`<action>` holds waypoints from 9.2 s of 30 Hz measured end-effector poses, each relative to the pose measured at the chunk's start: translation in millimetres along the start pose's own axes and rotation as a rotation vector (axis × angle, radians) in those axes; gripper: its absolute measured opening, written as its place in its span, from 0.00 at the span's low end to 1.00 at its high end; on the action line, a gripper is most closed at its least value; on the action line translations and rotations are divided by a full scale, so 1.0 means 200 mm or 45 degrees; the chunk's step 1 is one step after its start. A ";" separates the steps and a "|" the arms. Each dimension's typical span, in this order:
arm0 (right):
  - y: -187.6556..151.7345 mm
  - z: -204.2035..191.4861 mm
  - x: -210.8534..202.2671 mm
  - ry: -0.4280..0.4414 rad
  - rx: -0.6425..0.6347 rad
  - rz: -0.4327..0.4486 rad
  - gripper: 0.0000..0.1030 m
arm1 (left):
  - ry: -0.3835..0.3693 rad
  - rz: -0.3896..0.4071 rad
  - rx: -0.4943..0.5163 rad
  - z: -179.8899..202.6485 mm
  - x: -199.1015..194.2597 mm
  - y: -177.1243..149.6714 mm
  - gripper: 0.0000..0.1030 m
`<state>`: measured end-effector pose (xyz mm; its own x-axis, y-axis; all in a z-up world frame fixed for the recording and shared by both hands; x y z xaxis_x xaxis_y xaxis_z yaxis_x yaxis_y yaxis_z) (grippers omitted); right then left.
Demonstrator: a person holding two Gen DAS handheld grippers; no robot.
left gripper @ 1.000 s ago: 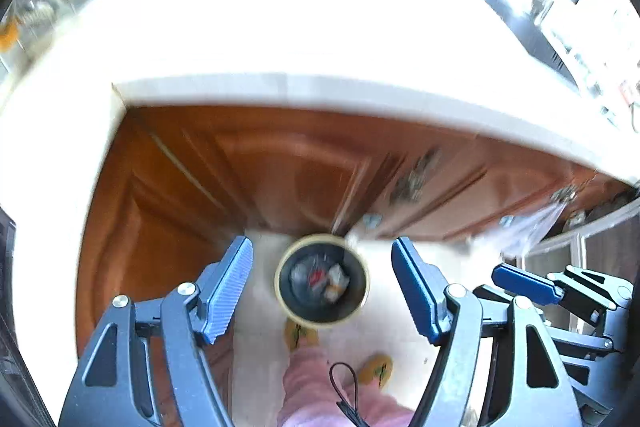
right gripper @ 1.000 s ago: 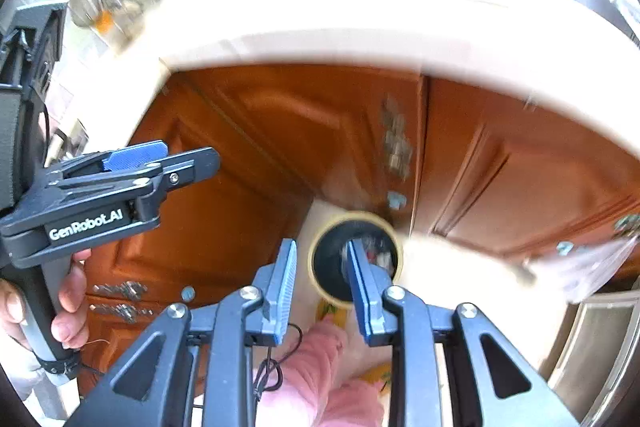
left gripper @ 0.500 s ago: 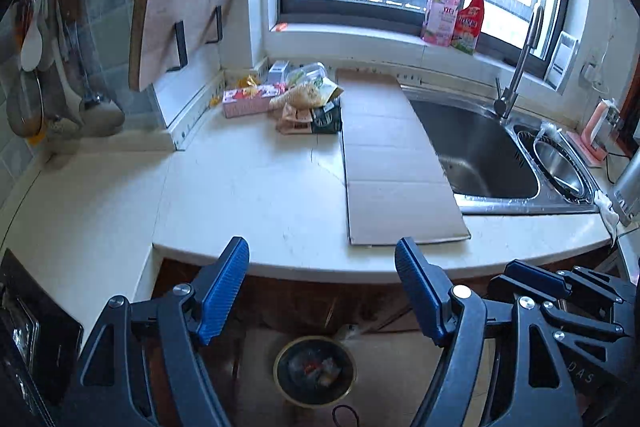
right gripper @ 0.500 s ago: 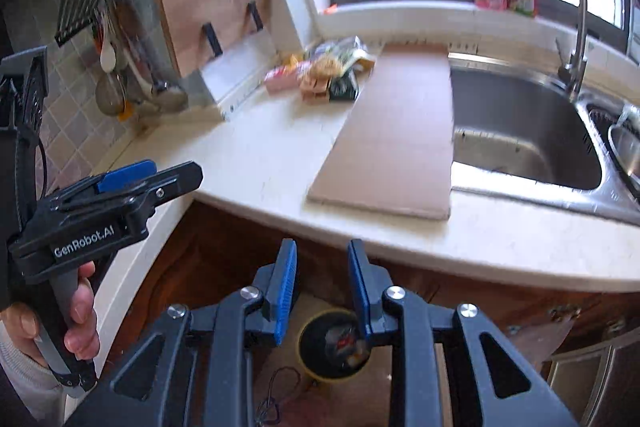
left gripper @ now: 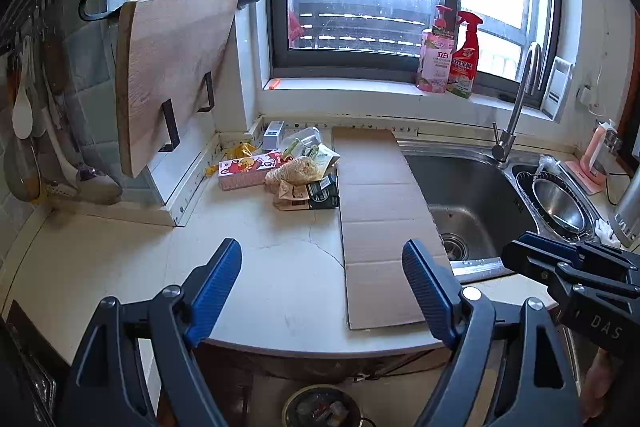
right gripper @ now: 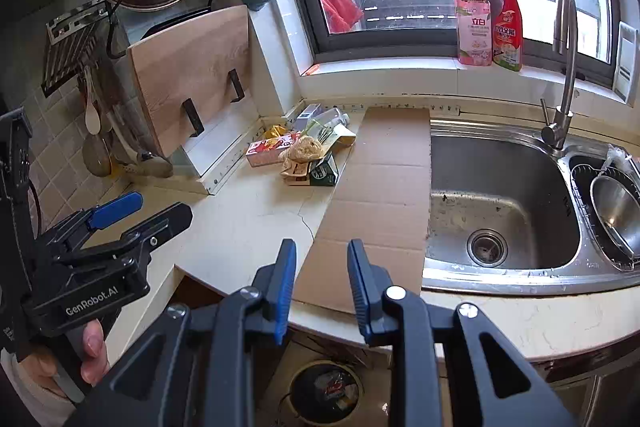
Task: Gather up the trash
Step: 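Raise both open tools back up toward the trash on the counter, then grasp the green-and-white drink carton with the right tool, then grasp the loofah sponge with the left tool while the right tool holds the carton, then carry the loofah and carton down toward the black trash bin, then open both tools over the bin to drop the loofah and carton, then raise both open tools back up toward the counter trash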
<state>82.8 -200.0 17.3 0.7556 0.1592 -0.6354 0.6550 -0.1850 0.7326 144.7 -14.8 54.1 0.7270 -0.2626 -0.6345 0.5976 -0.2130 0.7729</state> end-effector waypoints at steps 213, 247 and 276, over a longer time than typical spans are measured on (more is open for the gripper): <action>-1.89 0.33 1.28 -0.042 0.273 -0.774 0.29 | -0.049 -0.960 -0.038 0.06 1.14 -2.04 0.37; -1.45 -0.06 0.91 -0.008 0.046 -0.747 0.42 | -0.022 -0.875 0.076 -0.11 0.62 -1.55 0.70; -0.20 -0.16 0.02 -0.043 -0.013 0.019 0.42 | -0.064 -0.061 0.054 -0.08 -0.15 -0.08 0.76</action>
<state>58.6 -160.4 -6.3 0.7651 0.1238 -0.6318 0.6436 -0.1771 0.7446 118.3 10.9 60.8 0.6797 -0.2977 -0.6704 0.6155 -0.2658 0.7420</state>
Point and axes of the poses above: each gripper's, at about its wrist camera, not at the fingertips, and x roughly the way its jaws point, z to its right, y to its top, the point moved 1 cm from there along x, roughly the way its jaws point, and after that the axes turned 2 degrees about y, right-handed, at the moved point
